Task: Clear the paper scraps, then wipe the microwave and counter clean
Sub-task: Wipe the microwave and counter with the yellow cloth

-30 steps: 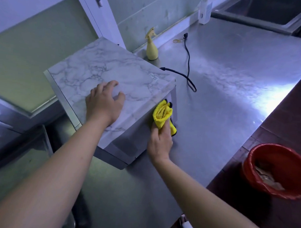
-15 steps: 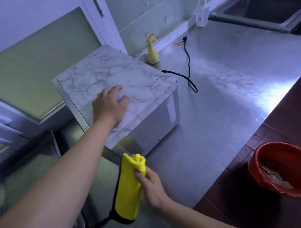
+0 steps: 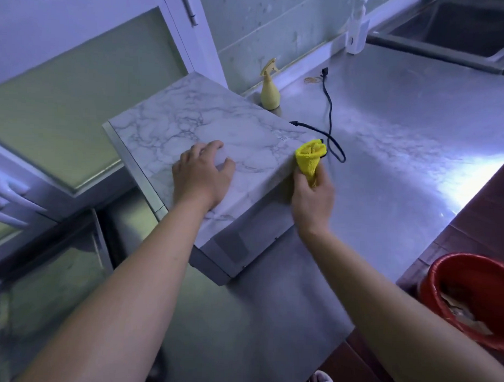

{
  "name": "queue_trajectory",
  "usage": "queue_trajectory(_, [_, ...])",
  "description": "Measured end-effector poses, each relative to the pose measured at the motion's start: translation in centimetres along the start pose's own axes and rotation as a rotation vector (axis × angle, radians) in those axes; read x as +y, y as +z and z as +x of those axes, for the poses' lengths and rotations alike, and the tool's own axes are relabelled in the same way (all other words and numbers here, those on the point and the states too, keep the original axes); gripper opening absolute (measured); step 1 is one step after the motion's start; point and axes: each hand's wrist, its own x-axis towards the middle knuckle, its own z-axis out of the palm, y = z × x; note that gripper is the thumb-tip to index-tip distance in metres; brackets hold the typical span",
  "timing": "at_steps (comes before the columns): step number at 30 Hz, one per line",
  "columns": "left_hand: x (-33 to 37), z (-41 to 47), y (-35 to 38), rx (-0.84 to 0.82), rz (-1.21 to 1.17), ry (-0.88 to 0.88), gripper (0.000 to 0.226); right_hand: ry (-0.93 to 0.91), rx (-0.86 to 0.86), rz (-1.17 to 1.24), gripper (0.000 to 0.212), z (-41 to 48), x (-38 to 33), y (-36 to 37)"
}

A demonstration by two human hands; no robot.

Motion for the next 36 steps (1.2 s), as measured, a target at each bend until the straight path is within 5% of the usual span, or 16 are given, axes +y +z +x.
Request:
queue_trajectory(4, [0.1, 0.0, 0.1, 0.007, 0.000, -0.004, 0.047, -0.073, 0.003, -0.027, 0.054, -5.3, 1.5, 2.7])
queue_trajectory(10, [0.2, 0.0, 0.0, -0.001, 0.005, 0.003, 0.047, -0.183, -0.155, 0.015, 0.058, -16.3, 3.9, 5.2])
queue_trajectory(14, [0.3, -0.2, -0.1, -0.021, 0.014, -0.002, 0.046, -0.131, -0.427, 0.055, 0.057, -22.3, 5.9, 6.1])
queue_trajectory(18, [0.2, -0.2, -0.3, -0.023, 0.005, -0.001, 0.046, 0.101, -0.833, 0.068, 0.035, -23.1, 7.5, 5.5])
queue_trajectory(20, [0.2, -0.2, -0.3, -0.032, 0.002, 0.003, 0.047, 0.188, -0.887, 0.041, 0.028, -22.2, 8.3, 4.0])
queue_trajectory(23, [0.2, 0.0, -0.1, -0.040, 0.006, 0.008, 0.048, 0.331, -0.787, 0.076, 0.028, -20.6, 9.9, 0.5])
queue_trajectory(26, [0.1, 0.0, 0.0, -0.026, 0.009, 0.006, 0.047, 0.433, -0.504, 0.114, 0.038, -17.3, 10.9, -3.5])
queue_trajectory(31, [0.2, 0.1, 0.1, -0.019, 0.019, 0.003, 0.046, 0.331, -0.002, 0.183, 0.024, -6.7, 10.1, -5.4])
queue_trajectory(36, [0.1, 0.1, 0.2, -0.007, 0.015, 0.001, 0.045, 0.255, 0.144, 0.174, 0.022, 1.8, 8.7, -0.1])
